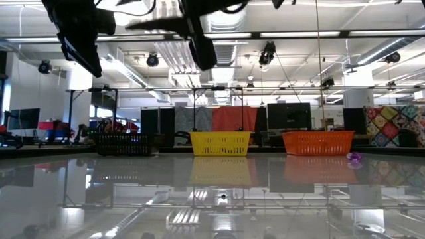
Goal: Sort Halloween decoration
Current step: Put the white skeleton toy into the orange bin
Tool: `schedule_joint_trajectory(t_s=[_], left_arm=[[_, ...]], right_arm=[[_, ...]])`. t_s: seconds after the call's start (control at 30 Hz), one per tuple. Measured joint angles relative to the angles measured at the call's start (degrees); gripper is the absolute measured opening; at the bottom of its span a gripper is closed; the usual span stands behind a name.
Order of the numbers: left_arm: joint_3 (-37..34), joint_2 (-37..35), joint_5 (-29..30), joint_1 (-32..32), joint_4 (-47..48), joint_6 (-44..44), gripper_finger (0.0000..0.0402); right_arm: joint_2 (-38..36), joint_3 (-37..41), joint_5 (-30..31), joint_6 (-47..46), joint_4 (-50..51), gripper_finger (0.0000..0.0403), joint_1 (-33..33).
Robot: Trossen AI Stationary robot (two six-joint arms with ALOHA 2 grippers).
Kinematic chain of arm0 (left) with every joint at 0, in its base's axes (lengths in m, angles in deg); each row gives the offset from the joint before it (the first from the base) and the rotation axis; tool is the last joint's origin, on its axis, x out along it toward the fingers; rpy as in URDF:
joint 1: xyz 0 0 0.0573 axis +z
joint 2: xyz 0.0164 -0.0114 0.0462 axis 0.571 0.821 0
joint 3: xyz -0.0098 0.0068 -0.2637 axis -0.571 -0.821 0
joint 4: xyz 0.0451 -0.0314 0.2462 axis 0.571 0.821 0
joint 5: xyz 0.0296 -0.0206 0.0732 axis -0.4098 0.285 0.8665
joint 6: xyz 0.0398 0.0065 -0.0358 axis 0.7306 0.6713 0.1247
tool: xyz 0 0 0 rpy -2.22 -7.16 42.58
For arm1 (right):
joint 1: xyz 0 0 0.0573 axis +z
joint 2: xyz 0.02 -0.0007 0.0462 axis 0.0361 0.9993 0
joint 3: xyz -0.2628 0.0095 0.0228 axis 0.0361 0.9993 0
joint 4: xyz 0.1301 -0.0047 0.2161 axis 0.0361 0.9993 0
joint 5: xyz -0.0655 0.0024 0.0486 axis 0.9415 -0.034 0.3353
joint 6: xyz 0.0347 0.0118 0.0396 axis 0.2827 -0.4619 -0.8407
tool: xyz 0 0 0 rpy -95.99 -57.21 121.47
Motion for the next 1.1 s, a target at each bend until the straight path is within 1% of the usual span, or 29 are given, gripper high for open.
schedule_joint_trajectory(t_s=[0.33,0.47,0.57,0.67,0.83,0.97,1.1], left_arm=[[0.0,0.0,-0.1,0.0,0.1,0.9,0.0103],[0.0,0.0,-5.0,-0.4,2.8,0.9,0.0103],[0.0,0.0,-9.0,-2.3,4.9,-0.2,0.0103],[0.0,0.0,-10.9,-6.6,6.1,-2.1,0.0099],[-0.5,0.2,-10.8,-17.4,6.5,-8.9,0.0088],[-0.8,1.1,-7.1,-27.0,5.8,-15.6,0.0083],[-0.8,3.1,-5.1,-34.2,4.9,-22.3,0.0084]], right_arm=[[0.0,-2.7,0.5,1.7,0.9,0.0107,3.4],[0.0,-2.8,2.1,1.7,0.9,0.0107,4.3],[0.0,-2.8,2.4,1.8,1.1,0.0107,4.2],[0.0,-2.8,2.4,1.8,1.1,0.0107,4.2],[0.0,-2.8,2.4,1.8,1.1,0.0107,4.2],[0.0,-2.8,1.9,1.7,3.2,0.0107,4.3],[-0.5,-2.8,1.4,-0.6,7.0,0.0107,4.6]])
